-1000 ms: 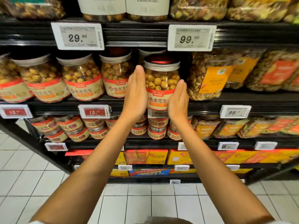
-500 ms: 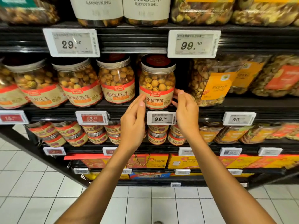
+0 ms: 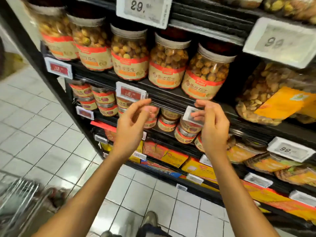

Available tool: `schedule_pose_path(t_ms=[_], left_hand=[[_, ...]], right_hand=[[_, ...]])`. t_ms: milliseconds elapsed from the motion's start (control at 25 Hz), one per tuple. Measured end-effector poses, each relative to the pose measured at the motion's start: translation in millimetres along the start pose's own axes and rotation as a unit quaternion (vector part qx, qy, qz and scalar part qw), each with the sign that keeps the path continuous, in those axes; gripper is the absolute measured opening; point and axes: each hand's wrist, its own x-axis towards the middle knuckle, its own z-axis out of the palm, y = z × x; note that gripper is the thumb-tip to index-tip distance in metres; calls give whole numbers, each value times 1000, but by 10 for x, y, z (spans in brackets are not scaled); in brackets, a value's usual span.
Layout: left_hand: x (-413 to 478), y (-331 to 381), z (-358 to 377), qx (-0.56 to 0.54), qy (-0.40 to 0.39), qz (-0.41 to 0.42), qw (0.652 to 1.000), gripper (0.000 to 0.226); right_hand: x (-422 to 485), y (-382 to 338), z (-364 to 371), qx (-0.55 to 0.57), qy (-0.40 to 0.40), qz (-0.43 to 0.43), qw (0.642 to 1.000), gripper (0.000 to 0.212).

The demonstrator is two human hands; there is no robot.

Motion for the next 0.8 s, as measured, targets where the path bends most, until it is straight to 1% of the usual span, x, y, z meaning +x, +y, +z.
schedule_pose_path(t_ms=[40,120,240,320,480,560,680,800], left_hand=[[-141,-22,-200,2,27,-20,999,17],[-475,-53,-687,2,110,-64,992,18],[-1115,-65,-1495,11,224,-118,967,20],[-1619,-77,-2070,7,294,-142,945,22],[-2523,17,-3133,10,397,-164,903,20],[-2935,129,-3649,20,458,-166,873,22],[-3347,283,-4222,7,523,-159,837,26],[-3526,446,-4748,-20,552,-154,820,23]], right_hand=[[-148,-6,166,7,-47,15,999,25],[-492,-23,632,24,-160,52,985,24],[-1178,-43,1410,57,-306,93,946,25],[-1718,-77,1938,72,-384,114,914,26],[-2747,-257,2836,89,-469,155,865,32],[-3229,-453,3256,85,-525,167,830,32],[-3717,-830,3781,85,-604,150,778,25],[-3939,-1177,4360,106,-652,132,739,25]])
